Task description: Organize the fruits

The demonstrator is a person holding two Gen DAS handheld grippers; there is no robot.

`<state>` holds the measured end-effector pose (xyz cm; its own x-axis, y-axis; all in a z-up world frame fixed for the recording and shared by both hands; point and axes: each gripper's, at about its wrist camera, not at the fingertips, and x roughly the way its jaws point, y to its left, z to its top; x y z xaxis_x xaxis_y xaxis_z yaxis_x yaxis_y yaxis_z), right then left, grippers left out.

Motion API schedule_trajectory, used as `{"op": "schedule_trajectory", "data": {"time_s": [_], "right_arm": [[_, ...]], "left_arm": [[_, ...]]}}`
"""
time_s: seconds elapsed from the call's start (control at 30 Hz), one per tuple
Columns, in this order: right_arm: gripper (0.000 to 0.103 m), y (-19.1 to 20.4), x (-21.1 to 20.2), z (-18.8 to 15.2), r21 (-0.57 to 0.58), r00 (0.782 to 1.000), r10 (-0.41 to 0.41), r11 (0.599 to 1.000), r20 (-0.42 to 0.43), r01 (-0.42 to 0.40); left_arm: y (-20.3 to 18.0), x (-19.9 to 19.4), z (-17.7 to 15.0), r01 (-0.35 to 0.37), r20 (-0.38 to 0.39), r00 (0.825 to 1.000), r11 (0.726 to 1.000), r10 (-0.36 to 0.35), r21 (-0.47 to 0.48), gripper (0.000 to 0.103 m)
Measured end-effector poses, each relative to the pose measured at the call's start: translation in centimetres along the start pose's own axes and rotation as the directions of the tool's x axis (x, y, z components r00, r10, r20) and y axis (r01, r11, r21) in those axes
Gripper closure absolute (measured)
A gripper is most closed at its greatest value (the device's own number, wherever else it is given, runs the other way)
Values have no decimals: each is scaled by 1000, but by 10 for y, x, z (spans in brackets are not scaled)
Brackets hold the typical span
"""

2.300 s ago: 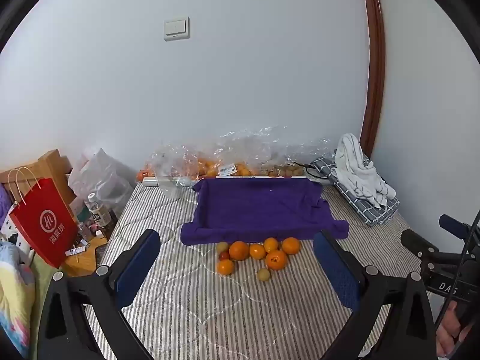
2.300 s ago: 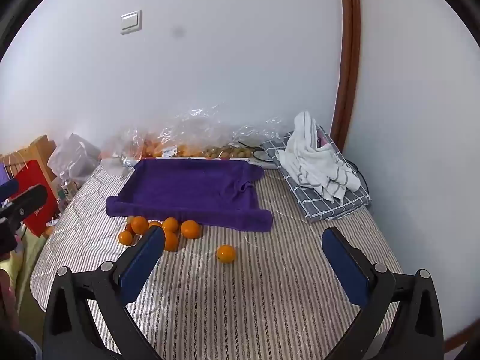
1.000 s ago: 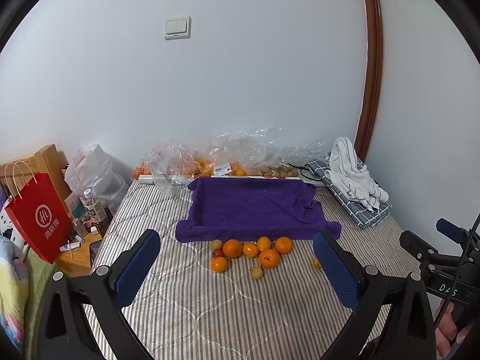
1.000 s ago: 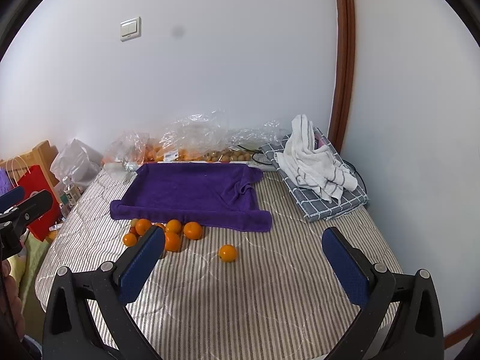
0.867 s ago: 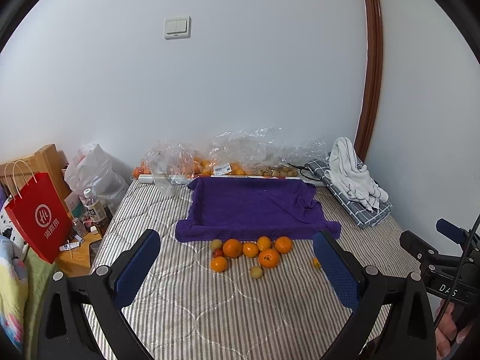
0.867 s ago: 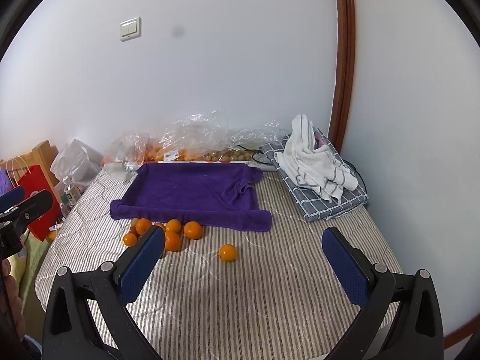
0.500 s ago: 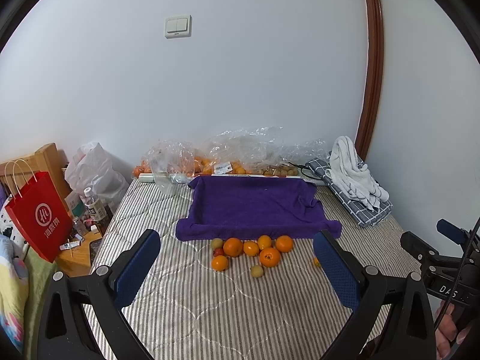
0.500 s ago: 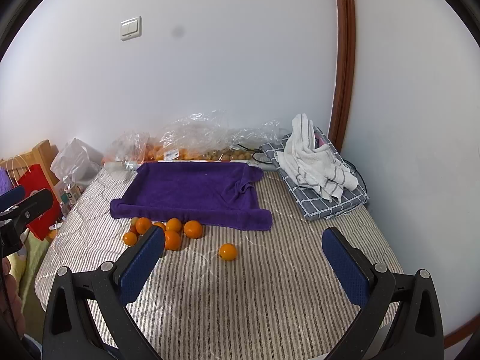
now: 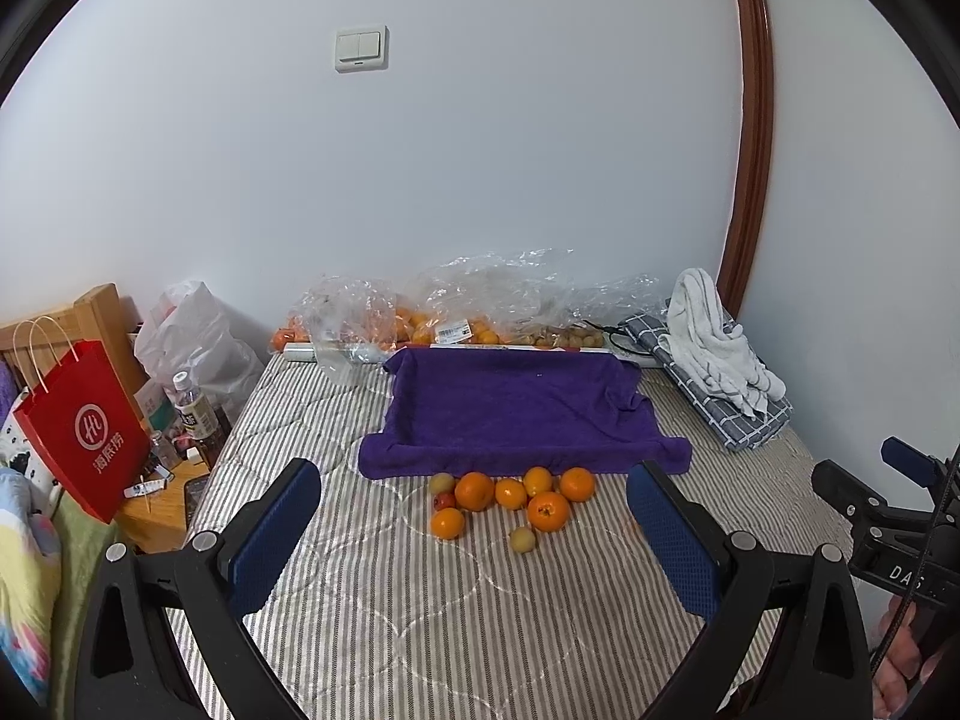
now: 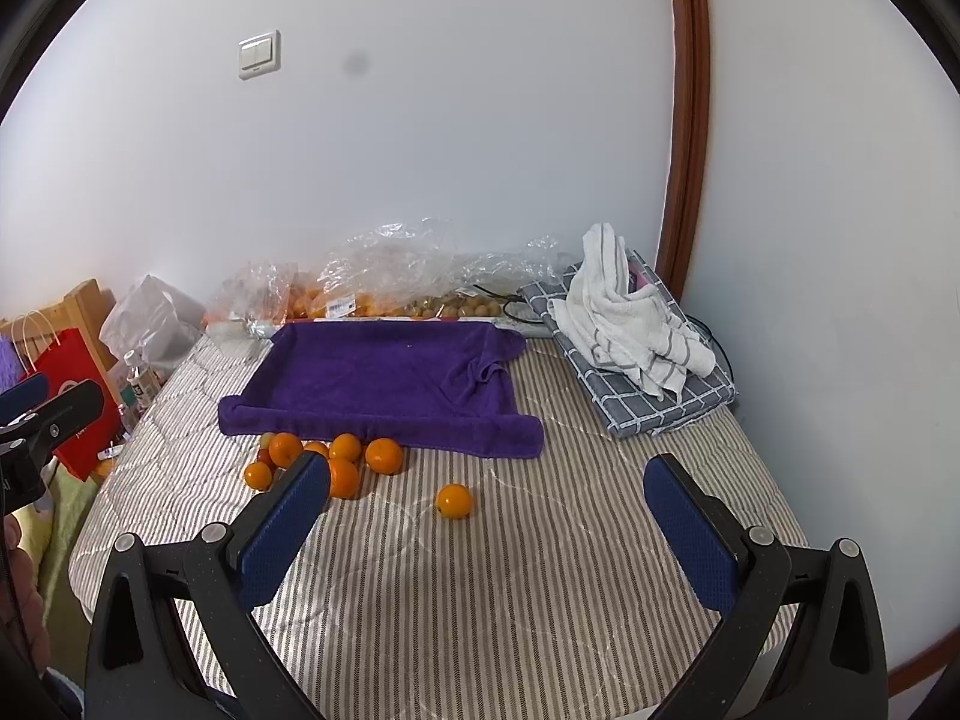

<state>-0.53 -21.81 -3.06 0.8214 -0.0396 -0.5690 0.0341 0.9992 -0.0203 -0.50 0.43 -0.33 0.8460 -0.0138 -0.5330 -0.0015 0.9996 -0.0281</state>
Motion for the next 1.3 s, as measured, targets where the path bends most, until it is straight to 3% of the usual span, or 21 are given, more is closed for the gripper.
{"op": "schedule_trajectory", "data": {"time_s": [0.83, 1.07, 1.3], "right_arm": [[0, 3, 18, 2, -18, 1000, 8, 1000, -15, -8], [0, 4, 50, -4, -32, 995, -55, 998, -82, 53], [0, 8, 119, -37, -103, 989, -25, 995, -144, 10]], "left_arm": [[4, 21, 6, -14, -13, 1000, 1000, 14, 14, 0], [13, 52, -5, -46, -47, 998, 999, 47, 19, 0], [34, 106, -34, -94, -133, 987, 996, 94, 9, 0]]}}
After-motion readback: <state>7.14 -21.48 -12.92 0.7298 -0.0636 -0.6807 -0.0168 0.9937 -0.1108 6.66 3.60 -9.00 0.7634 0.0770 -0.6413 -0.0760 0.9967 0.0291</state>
